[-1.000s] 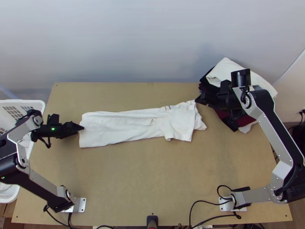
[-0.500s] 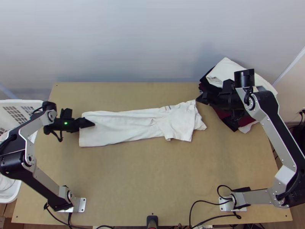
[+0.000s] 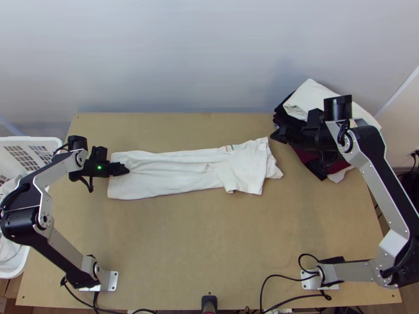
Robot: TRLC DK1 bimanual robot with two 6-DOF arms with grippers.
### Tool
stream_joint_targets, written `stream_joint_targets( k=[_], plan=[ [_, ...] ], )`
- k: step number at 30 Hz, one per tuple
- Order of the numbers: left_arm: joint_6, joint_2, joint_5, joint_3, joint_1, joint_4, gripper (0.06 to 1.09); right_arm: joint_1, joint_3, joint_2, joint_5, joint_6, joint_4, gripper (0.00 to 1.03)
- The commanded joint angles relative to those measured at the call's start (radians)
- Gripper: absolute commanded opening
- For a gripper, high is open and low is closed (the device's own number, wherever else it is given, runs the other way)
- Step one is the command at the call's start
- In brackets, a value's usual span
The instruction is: Fold the t-shirt
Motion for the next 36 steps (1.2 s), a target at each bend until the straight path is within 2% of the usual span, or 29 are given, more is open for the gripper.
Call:
stream_joint_targets(
  k=[1, 5, 10, 17, 24, 36],
  plan=[
    [-0.004, 0.028, -0.054, -0.061, 0.046, -0.023, 0.09, -0.003, -0.031, -0.037, -0.008, 0.022, -0.006, 0.99],
    [0.066, 0.025, -0.056, -0.034, 0.157, -0.066, 0.09, -0.006, -0.049, -0.046, -0.008, 0.019, -0.006, 1.00],
    [0.205, 0.062, -0.091, 0.055, 0.330, -0.149, 0.09, -0.006, -0.074, -0.052, -0.008, 0.019, -0.006, 0.99],
    [0.289, 0.055, -0.103, 0.256, 0.457, -0.416, 0.09, -0.003, -0.097, -0.052, -0.008, 0.017, 0.009, 1.00],
    [0.273, -0.103, -0.044, 0.350, 0.362, -0.661, 0.09, 0.000, -0.098, -0.043, -0.008, 0.017, 0.017, 1.00],
    [0.055, -0.218, -0.034, 0.485, 0.013, -0.723, 0.09, -0.006, -0.135, -0.063, -0.008, 0.017, 0.017, 1.00]
  ],
)
